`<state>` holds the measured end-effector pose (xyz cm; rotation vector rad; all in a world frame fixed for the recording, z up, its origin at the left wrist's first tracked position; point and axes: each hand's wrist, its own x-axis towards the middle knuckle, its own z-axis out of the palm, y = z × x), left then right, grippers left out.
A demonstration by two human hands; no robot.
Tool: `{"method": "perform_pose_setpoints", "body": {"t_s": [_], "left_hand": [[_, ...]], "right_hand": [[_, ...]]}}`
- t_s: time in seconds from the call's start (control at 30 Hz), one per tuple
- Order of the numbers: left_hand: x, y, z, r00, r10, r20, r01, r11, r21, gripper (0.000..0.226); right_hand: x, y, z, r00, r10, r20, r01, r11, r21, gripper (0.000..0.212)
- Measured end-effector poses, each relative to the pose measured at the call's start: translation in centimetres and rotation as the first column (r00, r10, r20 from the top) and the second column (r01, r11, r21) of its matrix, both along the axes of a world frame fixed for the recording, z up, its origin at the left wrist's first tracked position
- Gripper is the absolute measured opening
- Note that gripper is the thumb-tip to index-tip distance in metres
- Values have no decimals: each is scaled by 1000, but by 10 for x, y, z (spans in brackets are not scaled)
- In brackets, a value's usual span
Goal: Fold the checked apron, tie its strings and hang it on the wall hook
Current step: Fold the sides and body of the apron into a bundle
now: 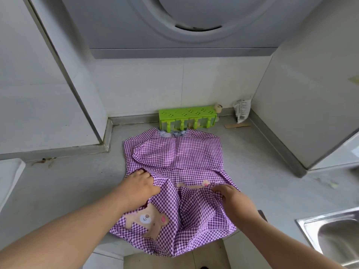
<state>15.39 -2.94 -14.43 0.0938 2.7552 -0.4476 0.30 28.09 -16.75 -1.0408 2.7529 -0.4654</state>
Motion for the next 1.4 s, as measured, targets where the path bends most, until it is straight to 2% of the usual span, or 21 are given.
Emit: {"method": "perform_pose_setpoints", "body": {"t_s": [0.07,0.17,0.27,0.4,0.47,0.53,0.6,0.67,0.73,0.8,0.83,0.87,0.97,1.0,1.1,1.17,1.27,1.3,1.33,1.37,1.4], "left_hand": [[2,0,0,1000,-22,3,22,1000,-6,32],[5,-2,0,998,-48,46,48,999,-9,42],[4,-2,-1,997,-42,65,43,999,-22,35],[3,2,6,994,71,79,-79,991,104,33],[3,2,8,980,199,7,-193,938,289,29],[4,-1,5,910,384,-156,-283,850,444,25],[4,-7,3,780,520,-347,-331,815,477,20],[6,-12,2,713,523,-467,-315,834,453,15],[9,-15,3,779,384,-496,-187,897,402,19],[11,-14,2,871,222,-438,-53,929,366,31],[12,-13,2,903,202,-379,-41,918,393,34],[13,-10,2,928,211,-306,-60,898,436,32],[13,0,0,971,180,-157,-92,890,447,24],[12,2,0,977,168,-133,-93,893,440,24],[11,3,-3,984,177,-4,-159,894,420,33],[11,1,-4,987,155,48,-161,910,383,34],[6,-7,0,984,166,61,-177,896,408,8],[3,-10,2,965,250,76,-257,847,466,9],[1,-10,10,912,391,125,-382,697,606,17],[-4,-9,19,816,544,195,-465,417,781,21],[-7,-7,29,657,682,323,-463,26,886,24]], "right_hand": [[-3,5,-5,987,110,-121,-108,994,26,43],[-12,13,-16,908,331,-258,-290,939,183,46],[-18,11,-16,887,381,-260,-319,914,251,46],[-9,0,-8,847,457,-272,-403,886,230,13],[-6,-5,-7,868,426,-255,-388,902,187,11],[-8,-7,-9,902,369,-222,-354,929,105,7],[-7,-7,-8,924,359,-134,-351,933,76,33],[-10,-5,-6,912,393,-116,-381,918,112,51],[-14,-3,-6,884,450,-128,-433,890,140,48],[-17,-3,-6,850,506,-146,-480,858,183,27],[-18,-2,-6,827,535,-175,-498,840,213,15],[-18,-3,-5,812,550,-197,-502,829,244,14],[-17,0,-12,776,585,-236,-511,802,308,35],[-16,1,-12,762,597,-252,-512,793,329,34],[-17,2,-13,756,587,-289,-488,800,349,7],[-19,2,-14,766,574,-287,-484,811,330,25],[-19,-1,-7,755,586,-294,-517,808,281,18],[-19,-4,-2,757,578,-306,-524,816,245,16],[-18,-8,7,778,554,-296,-517,832,200,19],[-19,-13,18,814,505,-285,-492,862,123,18],[-20,-20,33,866,430,-256,-440,898,20,12]]}}
